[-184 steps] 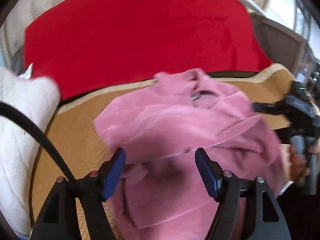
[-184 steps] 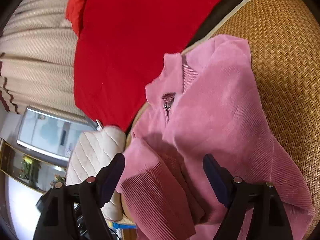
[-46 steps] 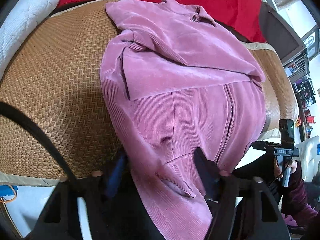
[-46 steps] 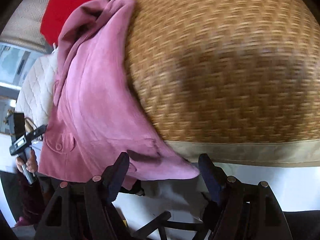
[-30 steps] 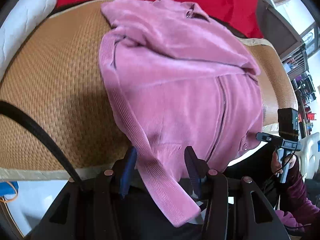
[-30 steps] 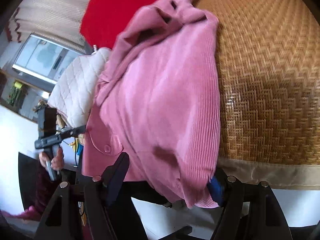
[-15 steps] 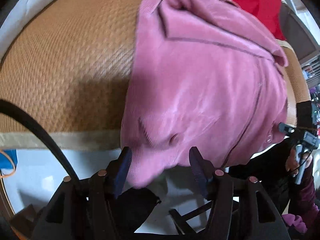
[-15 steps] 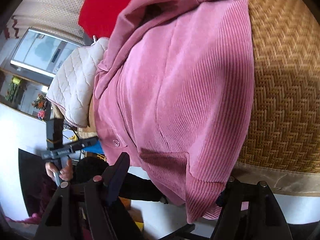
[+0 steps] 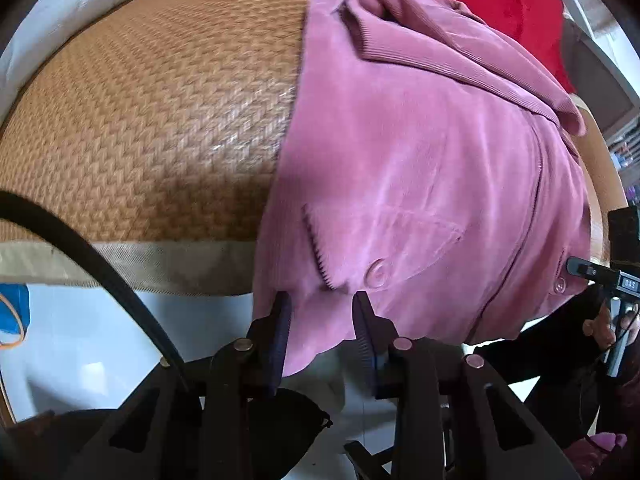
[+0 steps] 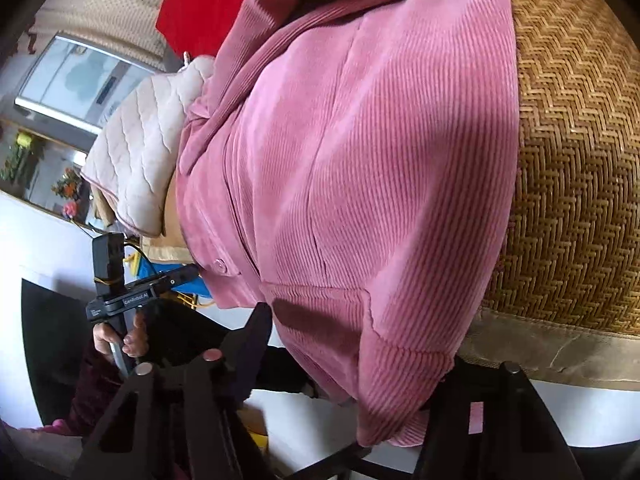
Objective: Fold large clothes
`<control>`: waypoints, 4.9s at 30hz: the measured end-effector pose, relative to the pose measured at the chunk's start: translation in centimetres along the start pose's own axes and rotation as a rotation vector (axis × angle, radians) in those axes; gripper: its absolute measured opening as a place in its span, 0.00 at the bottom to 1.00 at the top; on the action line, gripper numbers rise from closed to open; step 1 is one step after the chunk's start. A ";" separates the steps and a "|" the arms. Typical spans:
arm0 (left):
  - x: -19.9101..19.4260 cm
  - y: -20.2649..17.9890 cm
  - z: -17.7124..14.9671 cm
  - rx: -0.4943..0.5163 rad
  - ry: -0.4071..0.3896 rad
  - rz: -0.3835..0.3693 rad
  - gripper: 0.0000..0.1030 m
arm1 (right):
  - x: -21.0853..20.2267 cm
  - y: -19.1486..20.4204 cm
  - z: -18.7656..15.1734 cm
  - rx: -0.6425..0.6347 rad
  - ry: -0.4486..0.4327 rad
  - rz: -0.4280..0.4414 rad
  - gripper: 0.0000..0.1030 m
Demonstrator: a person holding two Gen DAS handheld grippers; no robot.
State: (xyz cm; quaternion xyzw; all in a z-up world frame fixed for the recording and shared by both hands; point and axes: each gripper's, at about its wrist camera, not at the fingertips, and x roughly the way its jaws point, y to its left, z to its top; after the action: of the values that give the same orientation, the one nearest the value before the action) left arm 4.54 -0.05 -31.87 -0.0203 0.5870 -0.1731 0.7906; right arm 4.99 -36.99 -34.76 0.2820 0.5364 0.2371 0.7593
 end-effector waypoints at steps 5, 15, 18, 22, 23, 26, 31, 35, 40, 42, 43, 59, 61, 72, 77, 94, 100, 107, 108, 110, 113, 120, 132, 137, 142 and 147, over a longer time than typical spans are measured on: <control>1.3 0.6 -1.0 -0.067 0.022 -0.017 0.67 | 0.4 0.8 0.0 -0.022 0.009 0.038 0.55; 6.2 -1.7 -2.8 -0.082 0.095 0.011 0.67 | 1.4 0.2 0.3 0.034 0.031 0.071 0.59; 7.7 -2.1 -3.4 -0.096 0.096 -0.009 0.67 | 1.7 0.1 0.3 0.041 0.032 0.064 0.60; 7.1 -1.1 -3.4 -0.107 0.074 -0.057 0.47 | 2.0 0.6 0.2 0.040 0.030 0.057 0.66; 7.0 -1.0 -3.3 -0.108 0.075 -0.068 0.41 | 2.0 0.6 0.2 0.036 0.029 0.054 0.66; 6.4 -1.1 -3.3 -0.091 0.068 -0.086 0.16 | 1.8 0.5 0.0 0.017 0.022 0.047 0.65; 5.2 -2.7 -3.4 -0.003 0.020 -0.134 0.15 | 1.0 3.2 -1.2 -0.091 -0.028 0.078 0.41; 6.3 -1.5 -3.4 -0.071 0.046 -0.095 0.45 | 2.1 3.0 -1.3 -0.071 0.004 0.072 0.41; 6.6 1.2 -3.3 -0.211 0.041 -0.069 0.67 | 3.1 1.9 -1.6 -0.006 0.042 0.005 0.69; 6.9 1.7 -3.3 -0.240 0.027 -0.051 0.67 | 3.2 2.1 -1.7 -0.025 0.039 -0.006 0.69; 7.0 1.8 -3.4 -0.244 0.018 -0.044 0.67 | 3.3 2.1 -1.9 -0.031 0.039 -0.010 0.69; 7.8 2.3 -2.2 -0.174 0.040 -0.080 0.63 | 3.4 3.0 -2.2 -0.099 0.012 -0.066 0.48; 7.9 2.9 -2.3 -0.176 0.035 -0.082 0.56 | 3.0 3.3 -2.2 -0.113 -0.003 -0.064 0.35; 0.8 0.9 1.2 -0.041 -0.166 -0.286 0.03 | -3.3 8.2 1.4 -0.199 -0.207 0.071 0.19; -4.0 1.8 6.6 -0.077 -0.269 -0.376 0.03 | -5.2 8.8 6.1 -0.214 -0.315 0.077 0.18; 3.6 0.5 26.2 -0.256 -0.313 -0.366 0.04 | -7.2 -0.5 20.0 0.096 -0.446 0.106 0.39; 2.3 -0.6 25.9 -0.205 -0.354 -0.352 0.04 | -6.1 1.6 13.9 0.050 -0.367 0.167 0.81; 0.4 0.2 24.2 -0.229 -0.370 -0.363 0.04 | -3.0 4.1 8.6 0.096 -0.246 0.365 0.80; 0.1 0.3 24.0 -0.228 -0.372 -0.359 0.04 | -1.7 4.2 8.3 0.113 -0.213 0.365 0.80; -0.1 0.2 23.7 -0.225 -0.374 -0.348 0.04 | 0.7 4.3 8.3 0.145 -0.165 0.342 0.80; -0.5 0.3 23.2 -0.219 -0.379 -0.341 0.04 | 3.8 4.4 9.4 0.214 -0.158 0.452 0.61; -1.7 1.9 22.4 -0.246 -0.412 -0.401 0.04 | 1.4 9.7 11.7 0.058 -0.305 0.406 0.10; 1.3 2.7 29.0 -0.393 -0.565 -0.340 0.10 | -6.8 -2.1 23.2 0.330 -0.794 0.124 0.08; 4.3 1.4 30.6 -0.354 -0.517 -0.074 0.28 | -3.3 -8.2 25.6 0.568 -0.623 0.151 0.12; 2.1 2.7 29.0 -0.493 -0.682 -0.076 0.61 | -5.8 -7.2 25.8 0.463 -0.696 0.148 0.12; 0.5 0.9 27.8 -0.458 -0.689 -0.073 0.61 | -8.6 -7.5 24.6 0.437 -0.730 0.182 0.12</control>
State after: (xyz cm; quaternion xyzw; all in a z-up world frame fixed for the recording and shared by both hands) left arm 30.91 -4.10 -23.94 -0.2731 0.3104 -0.0489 0.9092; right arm 26.03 -52.39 -27.47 0.5475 0.2432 0.0687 0.7977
